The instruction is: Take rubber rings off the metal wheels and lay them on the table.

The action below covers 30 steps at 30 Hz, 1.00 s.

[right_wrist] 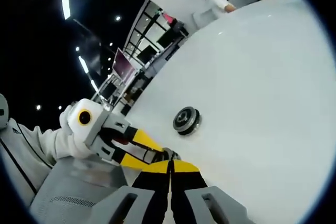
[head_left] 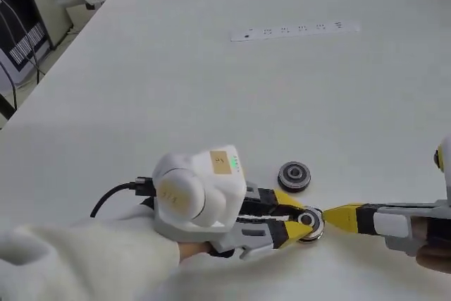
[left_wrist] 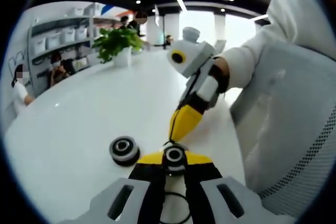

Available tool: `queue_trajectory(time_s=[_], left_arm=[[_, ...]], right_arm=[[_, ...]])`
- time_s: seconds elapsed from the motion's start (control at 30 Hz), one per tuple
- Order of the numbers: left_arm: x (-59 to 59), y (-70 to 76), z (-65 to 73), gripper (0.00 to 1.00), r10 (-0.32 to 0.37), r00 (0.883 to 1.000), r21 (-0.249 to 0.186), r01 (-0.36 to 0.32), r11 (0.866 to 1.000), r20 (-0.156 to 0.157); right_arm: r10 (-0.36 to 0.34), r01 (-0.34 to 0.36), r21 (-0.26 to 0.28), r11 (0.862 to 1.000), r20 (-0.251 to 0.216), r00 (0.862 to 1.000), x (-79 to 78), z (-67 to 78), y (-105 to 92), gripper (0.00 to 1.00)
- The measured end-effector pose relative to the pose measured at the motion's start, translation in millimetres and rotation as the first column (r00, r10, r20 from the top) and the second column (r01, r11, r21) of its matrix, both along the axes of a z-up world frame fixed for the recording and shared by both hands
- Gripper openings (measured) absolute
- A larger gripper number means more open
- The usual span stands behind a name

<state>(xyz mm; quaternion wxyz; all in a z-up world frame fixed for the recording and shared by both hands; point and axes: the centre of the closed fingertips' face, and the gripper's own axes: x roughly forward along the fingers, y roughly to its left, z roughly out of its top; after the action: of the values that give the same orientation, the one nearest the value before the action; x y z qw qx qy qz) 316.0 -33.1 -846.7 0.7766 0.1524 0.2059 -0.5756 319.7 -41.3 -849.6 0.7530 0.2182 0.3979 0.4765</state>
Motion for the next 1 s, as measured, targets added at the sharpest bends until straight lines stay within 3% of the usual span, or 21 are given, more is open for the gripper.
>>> queue_trajectory(time_s=[0.47,1.0], left_arm=[[0.8,-0.2,-0.7,0.13,0.0,1.0,0.005,0.0,1.0,0.009],[0.9,-0.9,-1.1,0.13,0.0,1.0,0.008,0.0,1.0,0.012]], right_arm=[[-0.006,0.007,0.016,1.0,-0.014,1.0,0.5,2.3,1.1,0.0],[0.027,-0.027,0.027,0.999,0.005,1.0,-3.2,6.1,6.1,0.0]])
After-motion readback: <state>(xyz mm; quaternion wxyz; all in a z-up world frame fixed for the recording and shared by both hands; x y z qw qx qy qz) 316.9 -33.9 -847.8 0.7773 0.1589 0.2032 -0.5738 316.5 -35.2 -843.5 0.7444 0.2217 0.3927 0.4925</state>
